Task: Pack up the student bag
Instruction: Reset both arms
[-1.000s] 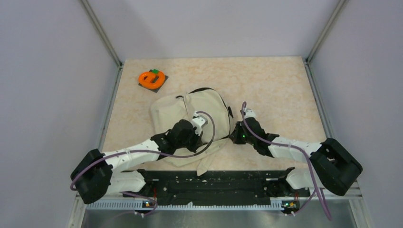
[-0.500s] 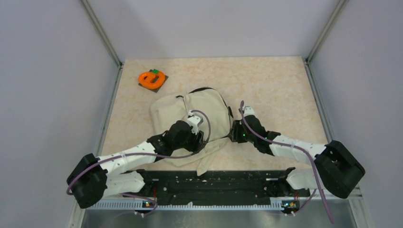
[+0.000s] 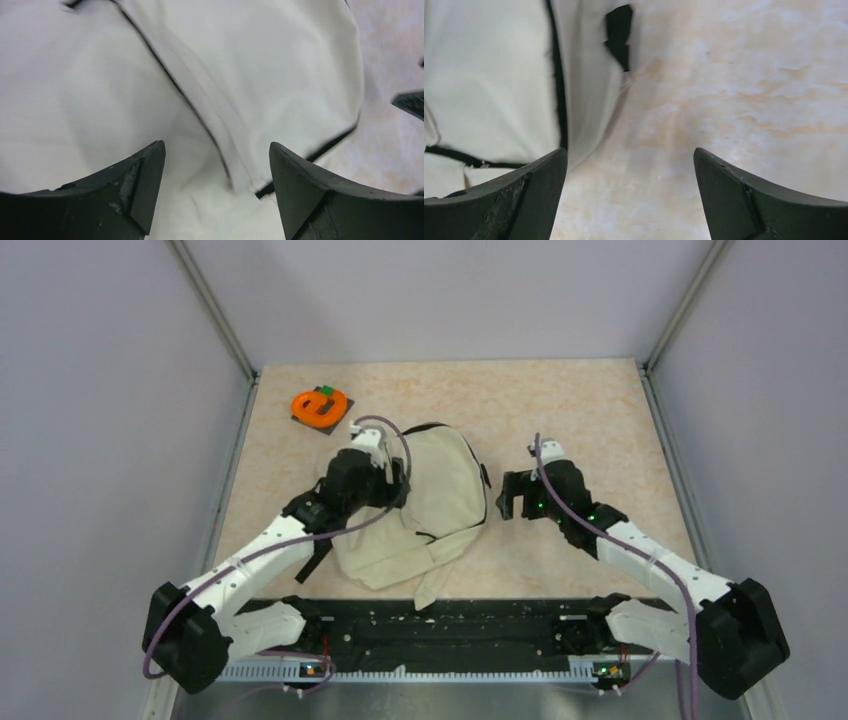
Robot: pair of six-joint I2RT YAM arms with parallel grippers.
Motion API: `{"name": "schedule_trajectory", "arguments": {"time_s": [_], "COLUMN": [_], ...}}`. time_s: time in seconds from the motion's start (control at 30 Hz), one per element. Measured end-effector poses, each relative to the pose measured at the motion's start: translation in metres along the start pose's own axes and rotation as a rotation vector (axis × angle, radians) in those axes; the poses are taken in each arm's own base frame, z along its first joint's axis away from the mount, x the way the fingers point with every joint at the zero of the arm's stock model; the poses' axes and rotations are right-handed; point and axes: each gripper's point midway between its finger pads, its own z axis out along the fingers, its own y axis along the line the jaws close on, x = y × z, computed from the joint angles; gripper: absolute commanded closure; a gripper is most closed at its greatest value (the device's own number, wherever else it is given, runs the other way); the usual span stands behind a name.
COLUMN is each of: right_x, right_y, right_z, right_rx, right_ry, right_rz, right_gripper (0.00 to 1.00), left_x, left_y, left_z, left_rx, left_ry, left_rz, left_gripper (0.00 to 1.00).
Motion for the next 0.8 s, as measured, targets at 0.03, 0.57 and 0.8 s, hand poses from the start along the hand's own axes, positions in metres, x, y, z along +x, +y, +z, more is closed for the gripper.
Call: {"name": "schedule_trajectory", "arguments": {"time_s": [0.03, 0.57, 0.8], "right_x": [-0.005, -0.112, -0.120], "right_y": [-0.010, -0.136, -0.136], "right_z": [-0.003, -0.133, -0.177], "right_rx": [0.024, 0.419, 0.459], "right_ry": [-0.008, -0.473, -0.723], "right_rz": [0.011, 0.233, 0.207], "right_gripper": [0.05, 0.05, 0.05], "left_x": [-0.013, -0.146, -0.131], "left_y": [0.011, 0.115, 0.132], "left_z": [-0.001, -0.173, -0.229], "left_rx": [-0.037, -0.491, -0.613], "left_ry": [-0.028, -0.551, -0.662], "left_rz": [-0.032, -0.290, -0.221], "left_gripper": [0.17, 0.03, 0.02]}}
